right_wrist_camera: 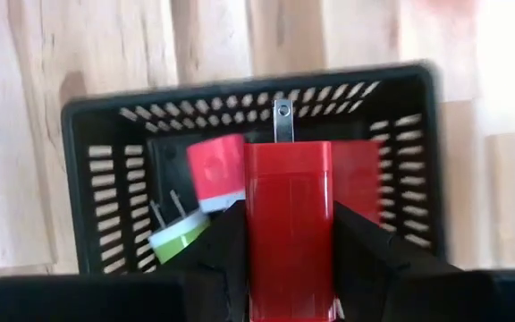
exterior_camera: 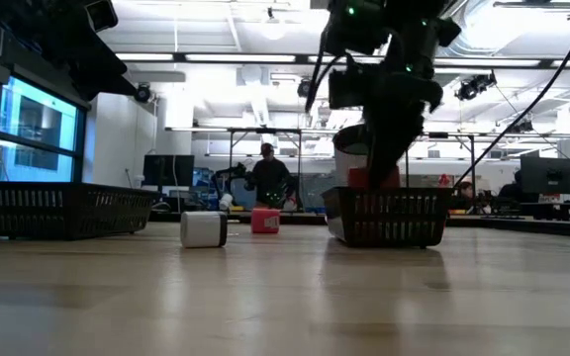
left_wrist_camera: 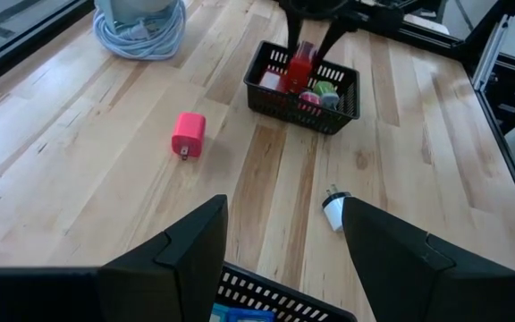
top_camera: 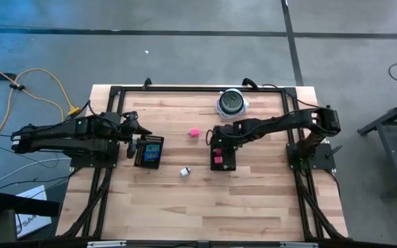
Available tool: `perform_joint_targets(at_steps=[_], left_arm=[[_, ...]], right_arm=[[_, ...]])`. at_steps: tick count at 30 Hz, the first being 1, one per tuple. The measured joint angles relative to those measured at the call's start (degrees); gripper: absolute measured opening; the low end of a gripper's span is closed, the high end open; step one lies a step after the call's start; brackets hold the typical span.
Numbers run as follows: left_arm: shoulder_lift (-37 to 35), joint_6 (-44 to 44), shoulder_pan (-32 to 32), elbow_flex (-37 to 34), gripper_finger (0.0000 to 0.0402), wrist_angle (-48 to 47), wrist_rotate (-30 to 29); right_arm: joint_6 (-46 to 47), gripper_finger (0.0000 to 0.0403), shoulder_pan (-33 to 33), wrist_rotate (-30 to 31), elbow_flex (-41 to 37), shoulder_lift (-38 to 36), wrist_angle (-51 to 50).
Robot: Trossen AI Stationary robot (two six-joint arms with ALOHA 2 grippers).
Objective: Pick & Place Office items
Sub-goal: Put the red charger adapter into the right black bin
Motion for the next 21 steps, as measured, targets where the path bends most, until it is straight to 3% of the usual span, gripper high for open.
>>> perform_joint_targets(at_steps=[6,21], left_arm=[[0.0,0.0,0.0,0.0,0.0216,0.0,0.0],[0.0,0.0,0.0,0.0,0.0216,0.0,0.0]], right_arm=[[0.4,0.0113,0.0,-2.5,-3.2,0.0,4.2],[0.0,0.0126,0.1,-1.5,-4.7,0.0,6.6]])
